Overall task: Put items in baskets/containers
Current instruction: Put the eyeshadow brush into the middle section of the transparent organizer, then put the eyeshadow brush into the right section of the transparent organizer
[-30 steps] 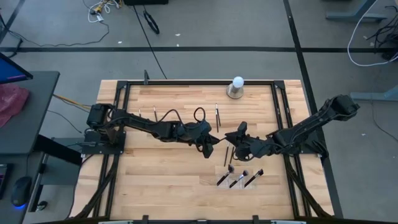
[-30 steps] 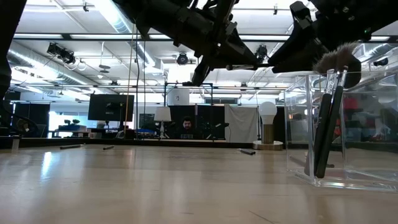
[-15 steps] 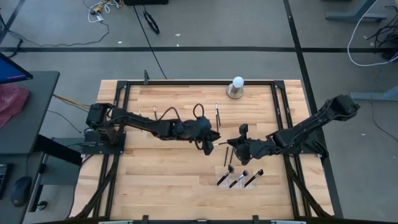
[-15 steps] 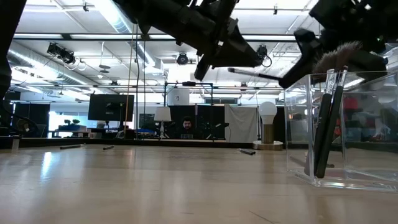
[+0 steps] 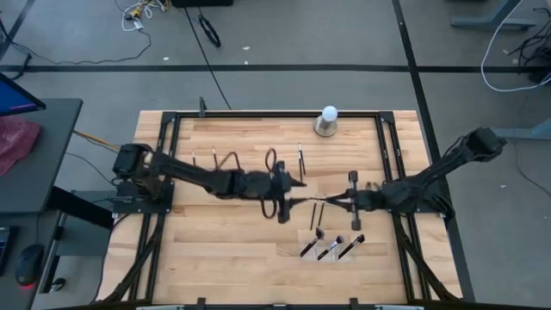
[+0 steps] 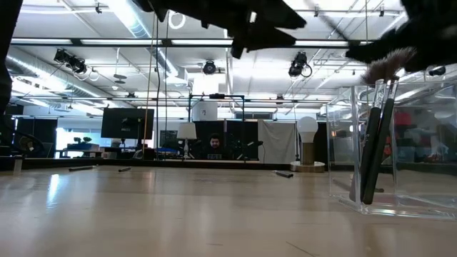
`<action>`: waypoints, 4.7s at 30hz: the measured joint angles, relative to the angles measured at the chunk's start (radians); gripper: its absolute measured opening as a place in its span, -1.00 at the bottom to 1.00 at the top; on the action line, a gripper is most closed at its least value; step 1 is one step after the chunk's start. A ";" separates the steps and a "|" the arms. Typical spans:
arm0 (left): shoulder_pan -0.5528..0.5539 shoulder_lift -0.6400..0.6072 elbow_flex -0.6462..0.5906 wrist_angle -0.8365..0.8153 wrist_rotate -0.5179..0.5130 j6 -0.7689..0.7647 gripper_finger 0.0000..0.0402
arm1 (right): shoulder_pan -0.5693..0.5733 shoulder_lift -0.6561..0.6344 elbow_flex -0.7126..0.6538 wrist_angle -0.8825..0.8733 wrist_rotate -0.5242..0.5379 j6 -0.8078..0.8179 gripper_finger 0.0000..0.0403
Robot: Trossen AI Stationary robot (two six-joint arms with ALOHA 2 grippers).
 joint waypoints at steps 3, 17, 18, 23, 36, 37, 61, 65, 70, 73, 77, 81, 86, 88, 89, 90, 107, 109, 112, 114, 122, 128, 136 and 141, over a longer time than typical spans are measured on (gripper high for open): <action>-0.040 0.069 -0.001 0.150 -0.039 0.075 0.01 | 0.018 -0.050 -0.027 0.103 -0.056 0.000 -0.95; -0.084 0.316 0.071 0.822 -0.018 0.312 -0.02 | 0.078 -0.076 -0.037 0.179 -0.108 0.024 -0.95; -0.084 0.322 0.092 0.819 0.000 0.325 -0.01 | 0.078 -0.076 -0.037 0.178 -0.099 0.024 -0.95; -0.085 0.339 0.190 0.710 0.010 0.343 0.02 | 0.078 -0.076 -0.037 0.177 -0.095 0.026 -0.95; -0.092 0.338 0.248 0.622 0.006 0.337 -0.73 | 0.078 -0.075 -0.037 0.164 -0.100 0.026 -0.95; -0.096 0.338 0.248 0.619 0.004 0.341 -0.83 | 0.078 -0.075 -0.037 0.161 -0.101 0.027 -0.94; -0.116 0.315 0.641 -0.273 0.143 -0.090 -0.92 | 0.151 -0.437 0.035 -0.632 -0.109 0.332 0.08; -0.113 0.334 0.655 -0.262 0.213 -0.171 -0.92 | 0.188 -0.494 0.107 -0.773 -0.109 0.349 0.02; -0.111 0.388 0.651 -0.254 0.219 -0.237 -0.92 | 0.243 -0.521 0.143 -0.788 -0.108 0.324 -0.06; -0.111 0.413 0.652 -0.238 0.222 -0.269 -0.91 | 0.267 -0.522 0.143 -0.785 -0.108 0.315 -0.10; -0.112 0.448 0.653 -0.243 0.223 -0.283 -0.91 | 0.289 -0.522 0.143 -0.789 -0.108 0.322 -0.15; -0.111 0.472 0.653 -0.255 0.224 -0.290 -0.91 | 0.304 -0.522 0.143 -0.788 -0.108 0.322 -0.18; -0.111 0.496 0.652 -0.321 0.225 -0.289 -0.90 | 0.311 -0.522 0.143 -0.787 -0.108 0.321 -0.20; -0.112 0.503 0.653 -0.336 0.225 -0.287 -0.90 | 0.311 -0.522 0.143 -0.788 -0.107 0.322 -0.21; -0.112 0.504 0.653 -0.353 0.229 -0.281 -0.90 | 0.311 -0.522 0.143 -0.788 -0.107 0.322 -0.21; -0.112 0.506 0.653 -0.358 0.235 -0.274 -0.90 | 0.311 -0.522 0.143 -0.788 -0.108 0.321 -0.21; -0.101 0.538 0.653 -0.418 0.240 -0.243 -0.64 | 0.311 -0.522 0.143 -0.795 -0.108 0.321 -0.21; -0.098 0.538 0.653 -0.419 0.240 -0.243 -0.51 | 0.310 -0.522 0.143 -0.802 -0.108 0.321 -0.21; -0.090 0.539 0.653 -0.421 0.241 -0.242 -0.33 | 0.310 -0.522 0.144 -0.805 -0.108 0.321 -0.21; -0.083 0.538 0.653 -0.422 0.244 -0.241 -0.22 | 0.310 -0.522 0.144 -0.810 -0.108 0.322 -0.21; -0.060 0.471 0.653 -0.417 0.277 -0.229 -0.02 | 0.310 -0.521 0.144 -0.824 -0.108 0.338 -0.21; -0.068 0.459 0.652 -0.401 0.278 -0.223 -0.02 | 0.310 -0.521 0.144 -0.824 -0.108 0.338 -0.21; -0.075 0.360 0.652 -0.529 0.246 -0.226 -0.03 | 0.310 -0.521 0.144 -0.824 -0.107 0.341 -0.21; -0.090 0.256 0.653 -0.822 0.004 -0.251 -0.03 | 0.310 -0.521 0.144 -0.824 -0.108 0.341 -0.21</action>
